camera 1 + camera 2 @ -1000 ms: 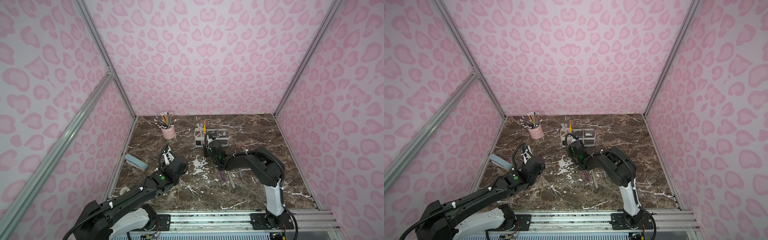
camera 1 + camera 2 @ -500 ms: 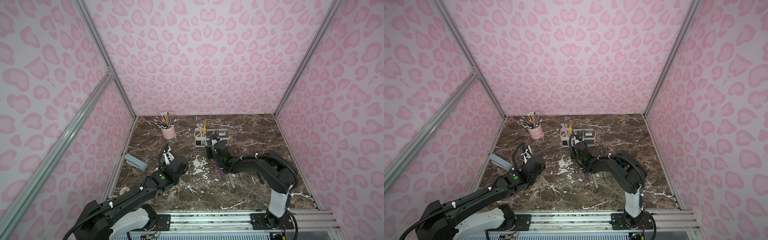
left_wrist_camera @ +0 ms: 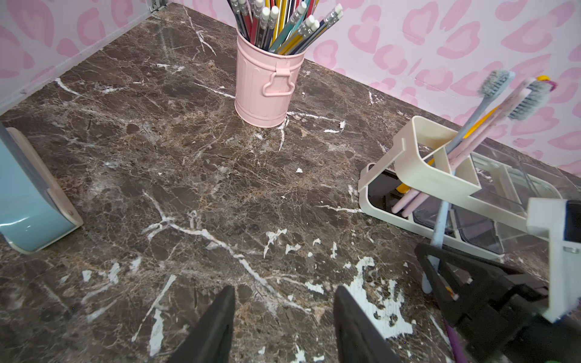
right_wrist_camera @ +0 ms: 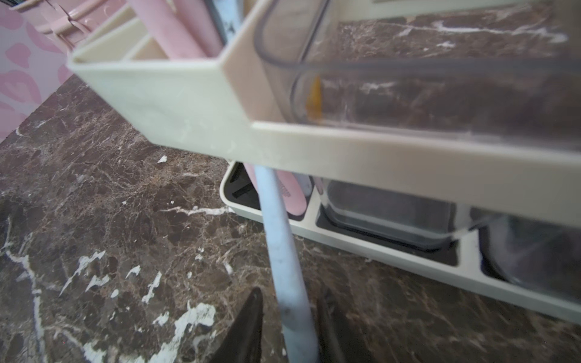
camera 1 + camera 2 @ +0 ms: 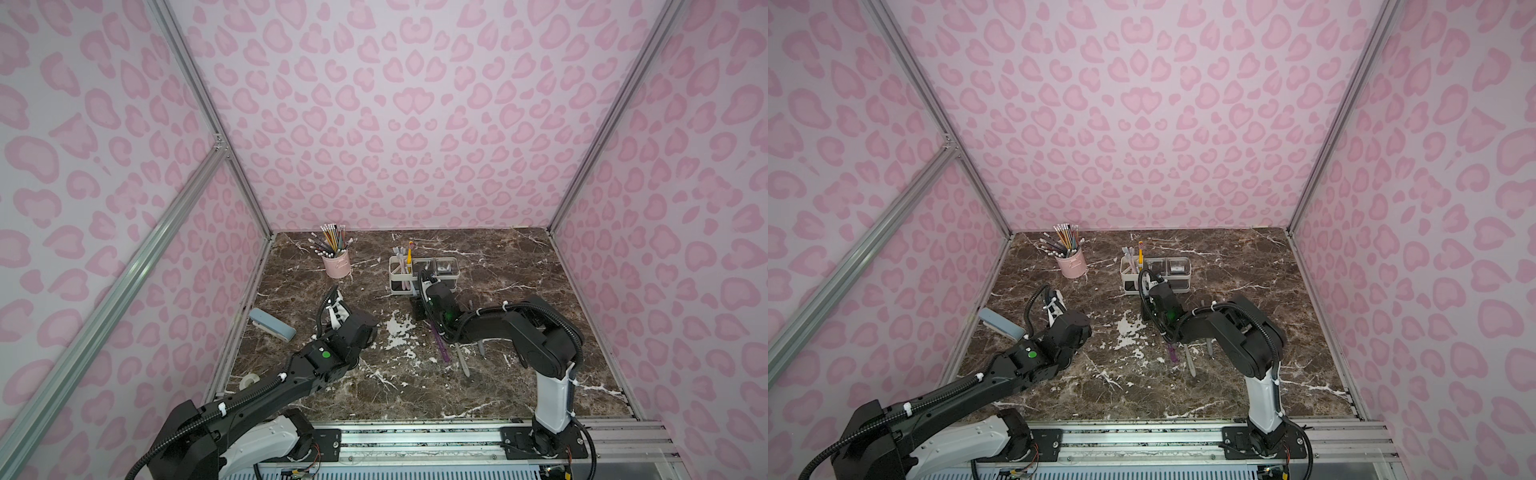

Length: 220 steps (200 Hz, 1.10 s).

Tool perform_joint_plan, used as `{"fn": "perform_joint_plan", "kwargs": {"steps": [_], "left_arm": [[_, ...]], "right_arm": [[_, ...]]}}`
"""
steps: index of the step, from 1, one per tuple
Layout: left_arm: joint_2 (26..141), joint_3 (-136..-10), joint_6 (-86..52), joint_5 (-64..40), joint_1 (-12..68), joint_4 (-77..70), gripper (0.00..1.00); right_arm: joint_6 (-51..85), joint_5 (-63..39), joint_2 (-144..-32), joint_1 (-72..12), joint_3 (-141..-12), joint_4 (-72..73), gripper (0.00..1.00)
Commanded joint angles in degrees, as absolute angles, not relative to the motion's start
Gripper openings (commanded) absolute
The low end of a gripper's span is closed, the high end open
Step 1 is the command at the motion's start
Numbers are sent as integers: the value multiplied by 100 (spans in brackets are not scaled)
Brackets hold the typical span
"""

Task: Place the toothbrush into the toothbrush holder
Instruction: Adjust the toothbrush at the toothbrush holder.

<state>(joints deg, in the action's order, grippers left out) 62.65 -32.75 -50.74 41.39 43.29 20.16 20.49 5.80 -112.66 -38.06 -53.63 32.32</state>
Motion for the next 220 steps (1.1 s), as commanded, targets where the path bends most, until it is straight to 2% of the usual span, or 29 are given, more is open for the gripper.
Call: {"fn": "perform_joint_plan", "kwargs": {"steps": [1, 28, 73, 112, 220], "left_arm": [[6256, -3313, -5058, 4135, 4323, 1885, 53], [6280, -3334, -5036, 4105, 4311, 1876, 53], [6346, -3353, -5047, 3991, 4321, 1824, 53], [6390, -3350, -5058, 3939, 4314, 1814, 53], [6686, -3485, -4915, 3689, 4315, 1666, 53]], "right_arm": [[1979, 545, -11315, -3800, -5460, 3322, 27], [1957, 576, -11355, -3799, -5486, 3322, 13], [1957, 676, -11364, -3803, -5532, 3367, 4], [1879, 830, -11408, -3814, -5605, 3427, 0], [1662, 1162, -11503, -3828, -5933, 3561, 0]]}}
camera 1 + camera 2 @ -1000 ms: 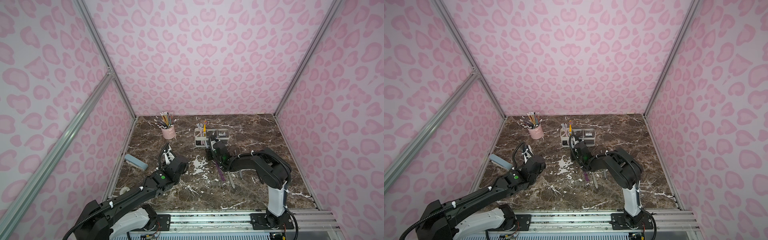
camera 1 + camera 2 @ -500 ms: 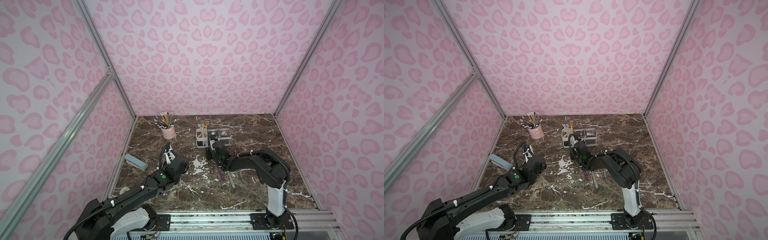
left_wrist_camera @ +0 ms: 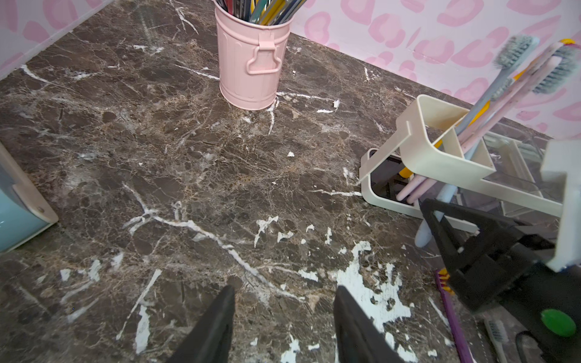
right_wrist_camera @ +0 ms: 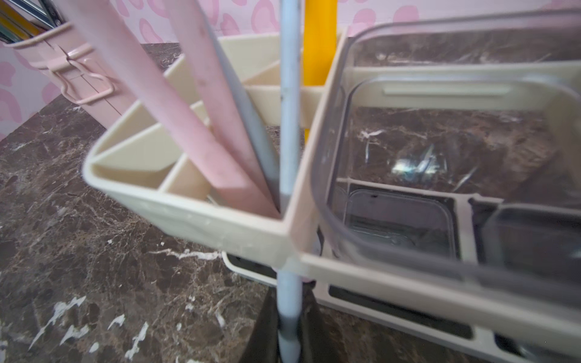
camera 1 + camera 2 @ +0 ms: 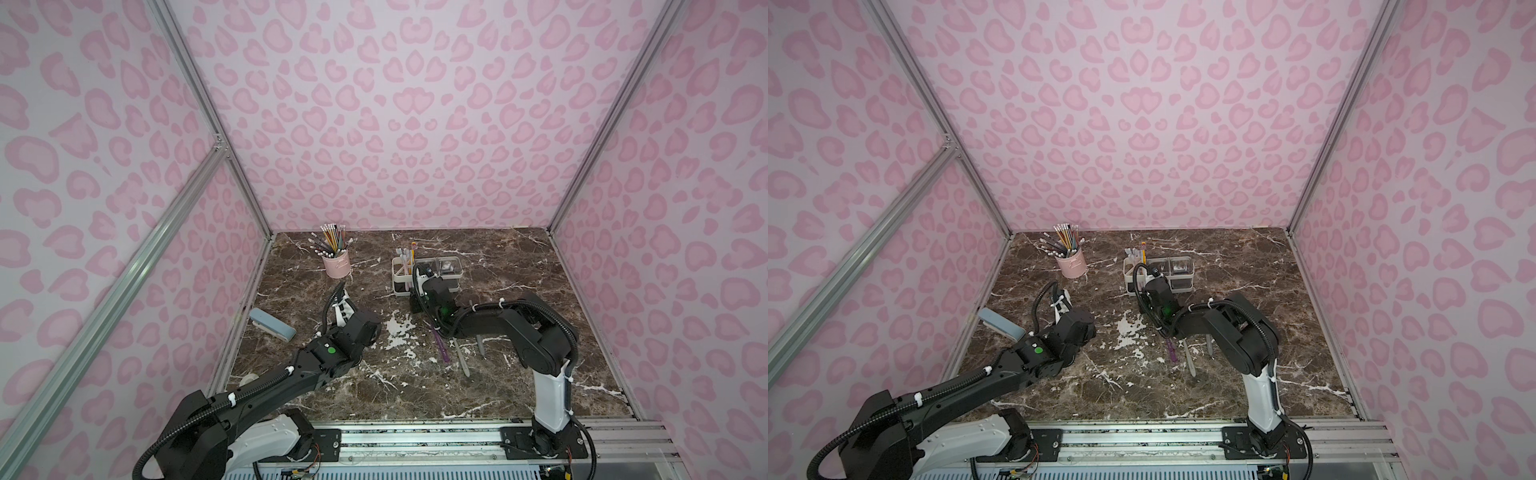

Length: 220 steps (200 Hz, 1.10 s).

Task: Place the toothbrush into the toothbrush holder
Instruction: Adjust the toothbrush at the toothbrush holder.

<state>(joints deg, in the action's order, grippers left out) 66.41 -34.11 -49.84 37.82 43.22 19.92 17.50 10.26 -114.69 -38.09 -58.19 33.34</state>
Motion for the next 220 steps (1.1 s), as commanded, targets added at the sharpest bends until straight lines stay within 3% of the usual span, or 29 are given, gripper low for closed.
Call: {"fn": "perform_joint_plan", "kwargs": {"steps": [1, 220], "left_arm": [[6687, -3483, -4918, 3686, 4315, 1663, 53], [6975, -3531, -4795, 3349, 4315, 1434, 53]], "right_arm": [[1661, 1166, -11499, -3830, -5933, 3565, 0], [1406, 1574, -11507, -3955, -6147, 3861, 0]]}}
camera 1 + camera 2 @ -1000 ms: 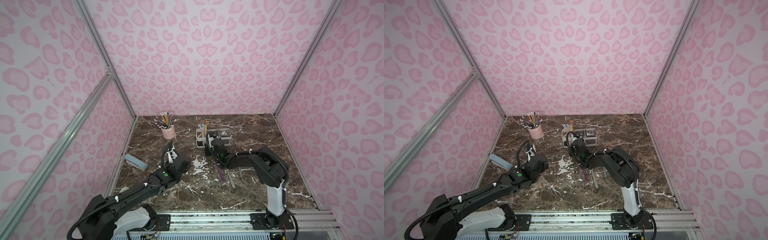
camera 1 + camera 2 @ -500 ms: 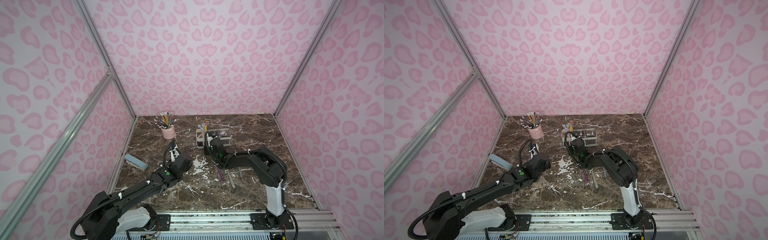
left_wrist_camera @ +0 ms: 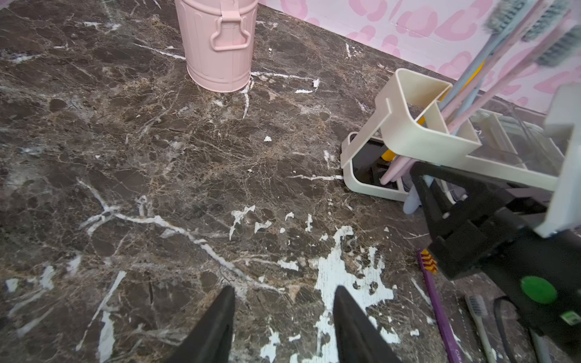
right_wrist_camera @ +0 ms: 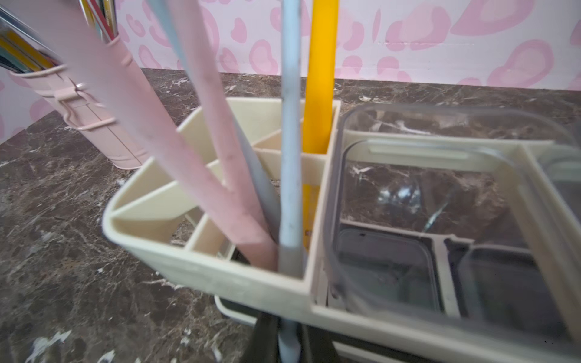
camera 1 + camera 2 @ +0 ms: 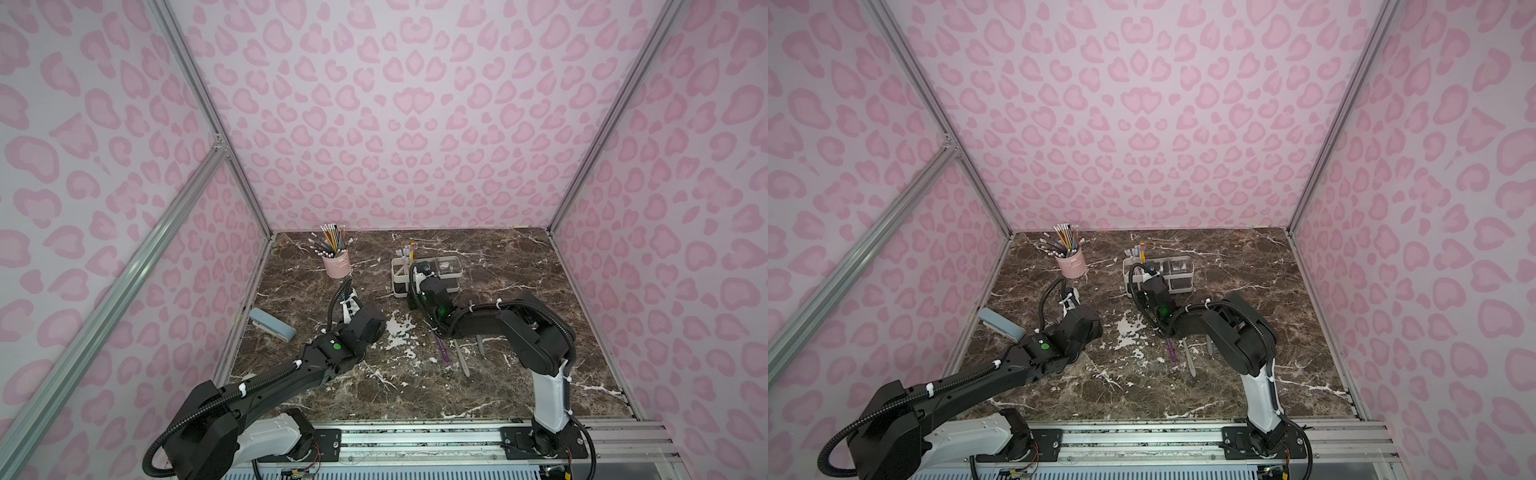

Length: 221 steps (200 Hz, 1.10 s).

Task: Place the toothbrush into the toothbrush holder
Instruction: Adjust the toothbrush at the toothbrush holder.

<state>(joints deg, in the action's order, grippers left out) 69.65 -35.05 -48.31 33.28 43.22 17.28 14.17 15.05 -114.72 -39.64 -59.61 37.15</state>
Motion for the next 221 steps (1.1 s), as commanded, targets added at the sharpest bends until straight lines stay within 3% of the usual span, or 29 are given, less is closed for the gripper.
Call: {"fn": "perform_joint_plan", "kwargs": {"steps": [1, 221], "left_arm": [[6977, -3536, -4792, 3344, 4315, 1434, 53], [7119, -3596, -4748, 3199, 4319, 1344, 53]], "right_arm": [[1406, 1574, -11515, -3955, -6154, 3851, 0], [1566, 1901, -12040, -3894, -6290, 3676, 1]]}}
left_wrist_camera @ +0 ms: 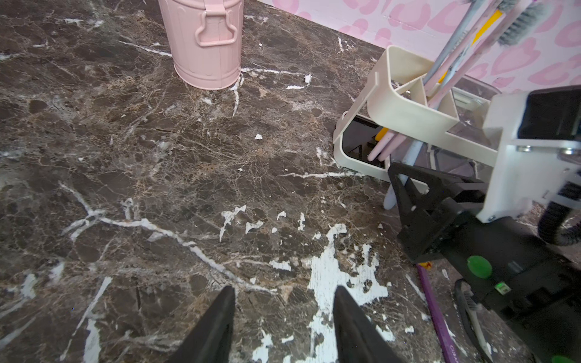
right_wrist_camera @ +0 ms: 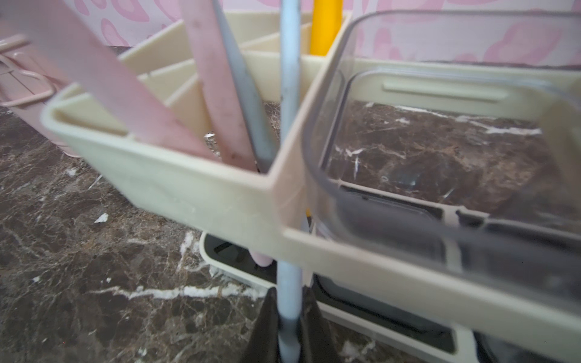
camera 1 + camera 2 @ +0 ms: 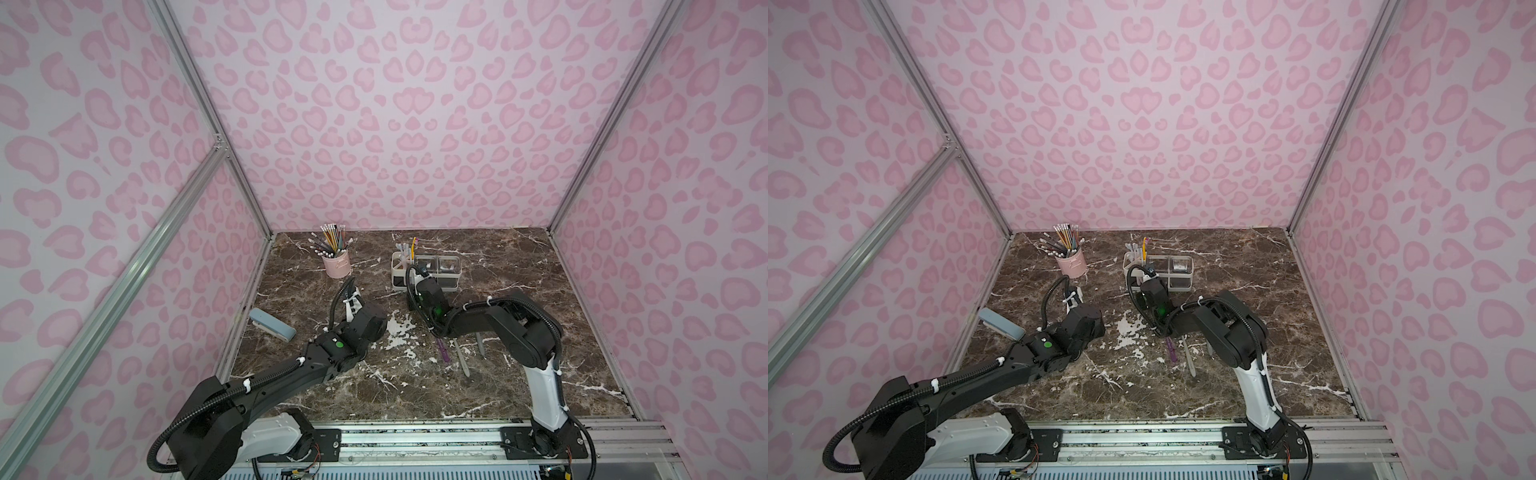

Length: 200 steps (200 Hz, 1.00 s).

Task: Place the toothbrush into the toothbrush holder
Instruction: Adjust the toothbrush at the toothbrush holder.

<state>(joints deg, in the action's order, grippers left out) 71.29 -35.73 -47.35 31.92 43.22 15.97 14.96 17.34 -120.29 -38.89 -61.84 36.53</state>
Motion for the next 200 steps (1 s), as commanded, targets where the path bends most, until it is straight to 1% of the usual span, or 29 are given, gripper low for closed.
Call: {"fn": "perform_joint_plan", "kwargs": {"steps": [1, 9, 53, 73, 110, 131, 146, 156, 161, 200], "left_arm": [[7119, -3595, -4747, 3199, 4317, 1345, 53], [7119, -3588, -4753, 3199, 4315, 1345, 53], [7102, -3584, -4765, 3217, 4322, 1354, 53], [7102, -3569, -4765, 3217, 4318, 1349, 53], [7075, -3559, -4759, 3208, 4321, 1333, 53], [7084, -3570, -4748, 3208, 4318, 1350, 53], [7084, -3574, -4737, 3190, 4314, 1350, 53], [7093, -3583, -4741, 3182, 4323, 1362, 53], [7093, -3580, -4741, 3174, 4318, 1362, 53], [7083, -3597, -4737, 3174, 4315, 1376, 53]], "right_arm": [[1565, 1904, -12041, -3894, -6291, 3675, 1], [1572, 1907, -12056, -3889, -6313, 3644, 5], [1581, 1770, -12029, -3877, -6291, 3605, 32], [1625, 1703, -11903, -3877, -6150, 3678, 41], [1743, 1569, -11491, -3902, -5746, 3771, 46], [1768, 1525, -11039, -3950, -5437, 3776, 54], [1758, 1591, -10697, -3983, -5330, 3435, 56], [1717, 1424, -10489, -3973, -5224, 3199, 59], [1694, 1283, -10398, -3965, -5171, 3041, 59], [2318, 1127, -9727, -4061, -4095, 2613, 55]]}}
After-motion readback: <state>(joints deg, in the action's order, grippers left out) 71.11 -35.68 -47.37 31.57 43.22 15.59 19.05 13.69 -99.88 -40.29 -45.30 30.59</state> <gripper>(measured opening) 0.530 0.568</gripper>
